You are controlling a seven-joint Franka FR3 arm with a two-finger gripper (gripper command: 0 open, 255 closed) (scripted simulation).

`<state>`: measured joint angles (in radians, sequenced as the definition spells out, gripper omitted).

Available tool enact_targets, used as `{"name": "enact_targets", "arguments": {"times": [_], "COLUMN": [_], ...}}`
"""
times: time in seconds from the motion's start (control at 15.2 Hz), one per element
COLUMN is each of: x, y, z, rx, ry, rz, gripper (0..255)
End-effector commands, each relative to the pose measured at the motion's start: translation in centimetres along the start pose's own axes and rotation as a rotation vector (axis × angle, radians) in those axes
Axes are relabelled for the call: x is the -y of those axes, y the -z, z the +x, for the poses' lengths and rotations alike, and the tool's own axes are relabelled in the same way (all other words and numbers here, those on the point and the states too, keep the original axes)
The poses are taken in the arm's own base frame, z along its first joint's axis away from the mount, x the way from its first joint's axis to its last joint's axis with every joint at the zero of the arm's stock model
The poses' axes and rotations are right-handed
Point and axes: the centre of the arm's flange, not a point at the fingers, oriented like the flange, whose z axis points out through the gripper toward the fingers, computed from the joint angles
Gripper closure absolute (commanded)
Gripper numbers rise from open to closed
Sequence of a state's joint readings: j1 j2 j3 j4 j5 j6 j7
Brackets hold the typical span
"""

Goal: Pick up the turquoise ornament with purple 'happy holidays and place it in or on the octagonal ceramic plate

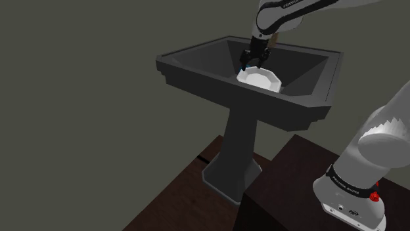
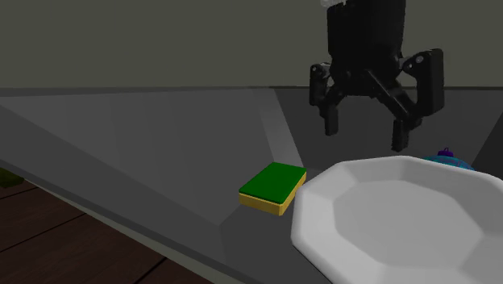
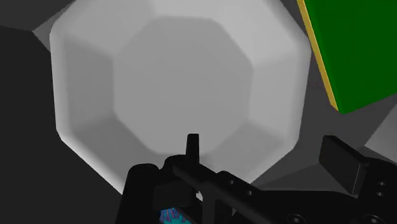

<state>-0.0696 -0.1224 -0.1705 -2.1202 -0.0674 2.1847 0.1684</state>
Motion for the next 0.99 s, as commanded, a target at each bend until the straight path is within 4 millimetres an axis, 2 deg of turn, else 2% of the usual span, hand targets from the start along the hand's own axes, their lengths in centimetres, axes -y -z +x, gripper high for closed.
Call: {"name": "enact_targets", "arguments": {"times": [0.0, 0.46, 0.92], "x": [1.3, 2.9, 1.3], "y": [-1.5, -5.3, -8.5], "z": [1.2, 6.2, 7.3], "rx": [-0.097, -0.385, -0.385], "ry": [-0.107, -0.438, -0.438], "rz": [-0.087, -0.386, -0.386], "gripper": [0, 0, 0]}}
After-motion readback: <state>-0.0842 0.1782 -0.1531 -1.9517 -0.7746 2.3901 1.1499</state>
